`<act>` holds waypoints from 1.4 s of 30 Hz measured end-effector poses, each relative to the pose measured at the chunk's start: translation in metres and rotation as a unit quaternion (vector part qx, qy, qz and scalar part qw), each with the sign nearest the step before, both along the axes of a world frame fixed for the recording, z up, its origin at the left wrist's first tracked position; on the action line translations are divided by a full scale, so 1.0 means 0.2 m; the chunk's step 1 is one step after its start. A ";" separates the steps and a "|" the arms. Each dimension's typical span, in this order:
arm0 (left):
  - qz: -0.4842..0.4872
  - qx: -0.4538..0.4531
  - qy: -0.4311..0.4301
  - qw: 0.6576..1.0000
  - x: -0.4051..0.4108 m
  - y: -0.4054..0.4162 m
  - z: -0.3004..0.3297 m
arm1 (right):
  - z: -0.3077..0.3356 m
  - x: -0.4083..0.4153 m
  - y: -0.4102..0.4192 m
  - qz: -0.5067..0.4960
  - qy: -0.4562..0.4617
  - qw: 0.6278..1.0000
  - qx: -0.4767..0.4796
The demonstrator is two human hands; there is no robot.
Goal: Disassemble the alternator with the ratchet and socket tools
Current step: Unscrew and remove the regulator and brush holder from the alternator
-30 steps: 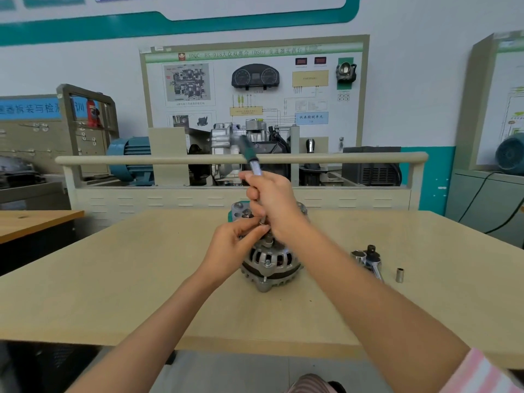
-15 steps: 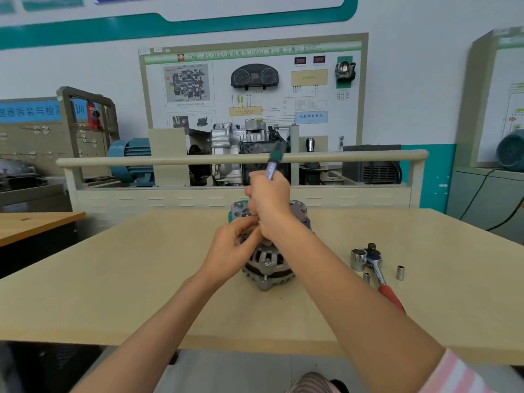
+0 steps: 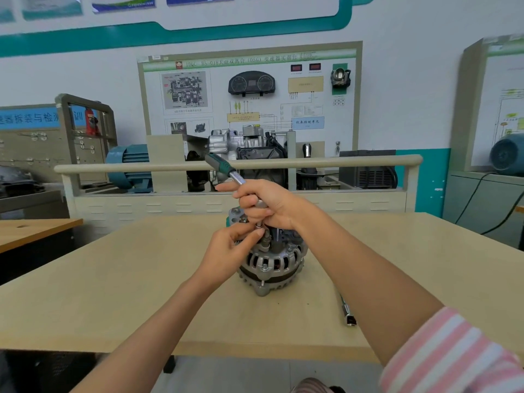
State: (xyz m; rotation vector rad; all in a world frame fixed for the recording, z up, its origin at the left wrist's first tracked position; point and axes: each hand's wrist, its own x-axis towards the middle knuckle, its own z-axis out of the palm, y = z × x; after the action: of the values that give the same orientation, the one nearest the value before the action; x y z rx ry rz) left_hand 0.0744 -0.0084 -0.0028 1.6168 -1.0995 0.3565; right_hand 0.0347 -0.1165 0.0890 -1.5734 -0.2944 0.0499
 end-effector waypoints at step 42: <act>0.038 -0.001 -0.020 0.999 0.03 -0.01 -0.04 | -0.08 -0.04 0.04 -0.111 -0.054 0.990 0.062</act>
State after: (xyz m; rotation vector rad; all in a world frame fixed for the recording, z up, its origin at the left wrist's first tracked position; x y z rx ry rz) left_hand 0.0806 -0.0108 -0.0106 1.6591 -1.0688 0.4406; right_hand 0.0261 -0.1091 0.0734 -1.4784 -0.2019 -0.2238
